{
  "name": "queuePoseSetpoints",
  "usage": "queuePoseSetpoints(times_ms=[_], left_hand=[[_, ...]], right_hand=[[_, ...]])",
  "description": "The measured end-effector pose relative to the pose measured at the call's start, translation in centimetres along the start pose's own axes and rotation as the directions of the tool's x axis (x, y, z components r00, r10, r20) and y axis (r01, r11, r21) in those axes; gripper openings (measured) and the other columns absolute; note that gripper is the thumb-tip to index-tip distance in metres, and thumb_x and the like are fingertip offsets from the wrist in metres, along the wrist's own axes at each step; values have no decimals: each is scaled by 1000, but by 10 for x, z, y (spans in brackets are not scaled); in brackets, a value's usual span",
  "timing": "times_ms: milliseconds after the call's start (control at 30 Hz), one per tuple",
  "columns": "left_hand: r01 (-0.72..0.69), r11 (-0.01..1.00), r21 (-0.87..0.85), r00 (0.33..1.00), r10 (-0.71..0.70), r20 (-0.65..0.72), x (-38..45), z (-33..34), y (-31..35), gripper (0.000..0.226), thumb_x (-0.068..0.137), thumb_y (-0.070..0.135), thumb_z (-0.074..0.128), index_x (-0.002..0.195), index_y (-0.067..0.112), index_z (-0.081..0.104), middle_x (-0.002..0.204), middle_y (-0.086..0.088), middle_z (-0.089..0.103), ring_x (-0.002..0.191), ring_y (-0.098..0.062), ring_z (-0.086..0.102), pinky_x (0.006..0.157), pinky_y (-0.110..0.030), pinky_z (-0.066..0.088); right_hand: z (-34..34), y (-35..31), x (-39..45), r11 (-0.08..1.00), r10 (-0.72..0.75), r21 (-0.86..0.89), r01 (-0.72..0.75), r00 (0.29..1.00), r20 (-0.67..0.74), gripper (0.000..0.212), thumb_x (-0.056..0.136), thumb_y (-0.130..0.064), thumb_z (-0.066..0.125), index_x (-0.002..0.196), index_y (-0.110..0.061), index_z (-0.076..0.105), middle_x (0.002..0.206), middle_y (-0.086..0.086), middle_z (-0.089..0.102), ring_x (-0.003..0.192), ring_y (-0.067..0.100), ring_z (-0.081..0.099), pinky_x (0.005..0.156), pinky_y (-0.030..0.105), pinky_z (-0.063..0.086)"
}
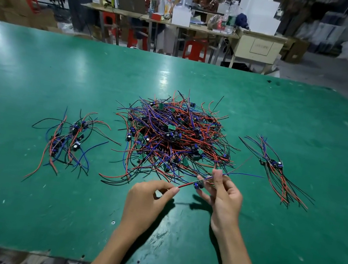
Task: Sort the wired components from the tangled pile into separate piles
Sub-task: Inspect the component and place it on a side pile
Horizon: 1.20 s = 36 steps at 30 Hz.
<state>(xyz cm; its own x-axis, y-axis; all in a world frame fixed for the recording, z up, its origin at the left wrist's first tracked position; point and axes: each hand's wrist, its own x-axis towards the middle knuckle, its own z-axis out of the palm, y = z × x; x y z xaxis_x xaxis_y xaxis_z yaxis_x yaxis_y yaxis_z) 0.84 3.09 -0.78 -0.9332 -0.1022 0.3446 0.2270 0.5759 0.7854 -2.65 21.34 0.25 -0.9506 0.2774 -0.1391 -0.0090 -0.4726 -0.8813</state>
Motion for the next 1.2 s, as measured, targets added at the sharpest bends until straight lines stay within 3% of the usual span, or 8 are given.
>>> queuePoseSetpoints(times_ms=[100, 300, 400, 467, 533, 733, 1000, 1200], left_hand=[[154, 975, -162, 979, -129, 156, 2, -2, -4, 15, 89, 44, 74, 80, 34, 79, 65, 16, 72, 45, 0, 44, 51, -20, 35], [282, 917, -282, 957, -247, 153, 4, -1, -6, 19, 92, 35, 72, 77, 25, 79, 66, 9, 74, 63, 1, 69, 57, -9, 41], [299, 896, -329, 954, -273, 123, 8, -1, -6, 19, 94, 30, 71, 78, 22, 79, 64, 4, 73, 67, -6, 73, 60, -12, 47], [326, 862, -387, 944, -318, 87, 13, -1, -6, 21, 94, 29, 70, 77, 20, 79, 63, -2, 71, 64, -14, 72, 60, -17, 50], [355, 820, -449, 924, -380, 35, 18, -1, -8, 20, 94, 28, 71, 77, 20, 79, 64, -6, 70, 60, -15, 65, 58, -26, 52], [349, 822, -449, 918, -396, -11, 19, -1, -12, 20, 93, 30, 71, 75, 27, 78, 63, -5, 70, 59, -13, 63, 60, -32, 52], [347, 836, -424, 924, -381, 5, 16, -3, -12, 22, 94, 34, 70, 75, 26, 77, 63, -3, 70, 60, -17, 65, 62, -38, 56], [350, 840, -415, 924, -382, 7, 15, -2, -10, 19, 93, 30, 71, 76, 27, 78, 63, -4, 71, 68, -31, 71, 68, -50, 59]], right_hand=[[3, -13, 9, 993, -79, -87, 74, 995, -53, 25, 91, -29, 73, 91, -5, 67, 69, -3, 67, 60, 23, 72, 51, 31, 60], [-7, -85, 94, 831, -262, -533, 162, 958, -117, 18, 95, -30, 71, 98, -14, 77, 74, -2, 68, 43, 6, 58, 39, 22, 46], [-25, -118, 145, 508, -364, -856, 96, 925, -113, 30, 95, -38, 68, 106, -13, 79, 94, 11, 76, 75, 28, 73, 70, 37, 58], [-38, -122, 164, 127, -343, -991, -40, 936, -82, 41, 95, -45, 67, 119, -12, 73, 116, 20, 70, 107, 38, 66, 89, 41, 50], [-43, -110, 167, -45, -302, -999, 11, 953, 24, 47, 94, -42, 69, 130, -11, 65, 128, 21, 60, 119, 38, 59, 97, 43, 44], [-23, -47, 141, 17, -161, -980, 200, 967, 195, 38, 93, -53, 66, 113, -23, 77, 111, 7, 73, 104, 27, 66, 82, 32, 49], [-22, -59, 134, 773, -11, -634, -10, 1000, -29, 31, 95, -20, 72, 122, -6, 69, 97, 7, 77, 79, 16, 69, 65, 28, 56], [-25, -72, 104, 881, -12, -473, 4, 1000, -14, 19, 104, -25, 58, 112, -15, 72, 84, -1, 76, 62, 9, 69, 59, 21, 53]])
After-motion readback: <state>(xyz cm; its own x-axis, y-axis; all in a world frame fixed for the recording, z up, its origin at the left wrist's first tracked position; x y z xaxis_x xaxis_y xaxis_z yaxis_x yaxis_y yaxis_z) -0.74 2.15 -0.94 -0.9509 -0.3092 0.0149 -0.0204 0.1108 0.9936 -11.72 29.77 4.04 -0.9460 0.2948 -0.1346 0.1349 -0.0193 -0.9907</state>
